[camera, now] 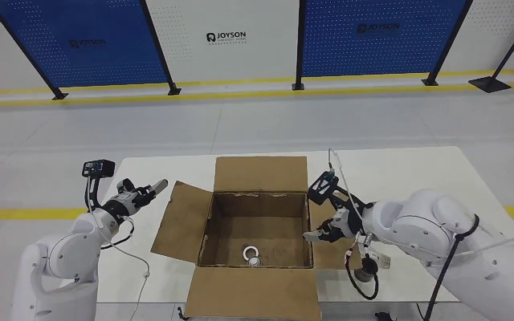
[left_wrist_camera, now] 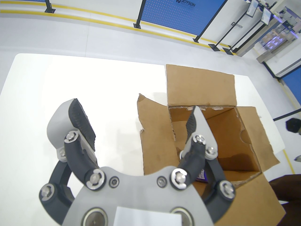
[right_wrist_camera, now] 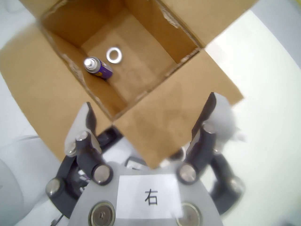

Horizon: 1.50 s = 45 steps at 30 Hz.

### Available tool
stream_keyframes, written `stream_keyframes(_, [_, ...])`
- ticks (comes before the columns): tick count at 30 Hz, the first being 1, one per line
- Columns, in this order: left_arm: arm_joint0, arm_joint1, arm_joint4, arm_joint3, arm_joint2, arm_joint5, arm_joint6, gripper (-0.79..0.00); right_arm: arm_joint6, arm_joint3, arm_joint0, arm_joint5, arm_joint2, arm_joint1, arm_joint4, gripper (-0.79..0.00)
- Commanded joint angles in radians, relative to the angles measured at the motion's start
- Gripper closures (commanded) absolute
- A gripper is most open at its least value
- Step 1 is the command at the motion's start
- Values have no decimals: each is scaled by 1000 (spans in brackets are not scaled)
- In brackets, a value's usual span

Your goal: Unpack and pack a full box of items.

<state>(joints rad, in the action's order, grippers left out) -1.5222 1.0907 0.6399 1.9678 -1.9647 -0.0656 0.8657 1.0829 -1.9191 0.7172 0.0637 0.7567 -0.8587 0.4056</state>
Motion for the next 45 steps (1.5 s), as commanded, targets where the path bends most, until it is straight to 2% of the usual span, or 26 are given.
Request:
stream_keyframes(1, [0, 0, 0, 0, 0, 0, 0, -785, -19, 29, -16, 14, -45, -16, 36, -785])
stream_keyframes(6, [0, 0, 0, 0, 0, 0, 0, -785, -63, 74, -37, 33, -126, -56, 37, -785])
stream_keyframes(21, [0, 0, 0, 0, 0, 0, 0, -785, -68, 79, -24, 29, -132, -56, 70, -785])
stream_keyframes(25, [0, 0, 0, 0, 0, 0, 0, -785, -106, 90, -21, 22, -163, -77, 87, -785])
stream_keyframes(26, [0, 0, 0, 0, 0, 0, 0, -785, -90, 107, -30, -20, -180, -87, 104, -785])
stream_keyframes(27, [0, 0, 0, 0, 0, 0, 0, -785, -74, 108, -45, -60, -201, -100, 125, -785])
stream_keyframes(30, [0, 0, 0, 0, 0, 0, 0, -785, -87, 130, -101, -82, -282, -153, 186, -785])
stream_keyframes(38, [0, 0, 0, 0, 0, 0, 0, -785, -154, 333, -227, -64, -452, -328, 205, -785])
stream_keyframes(45, [0, 0, 0, 0, 0, 0, 0, -785, -158, 498, -254, -111, -532, -459, 217, -785])
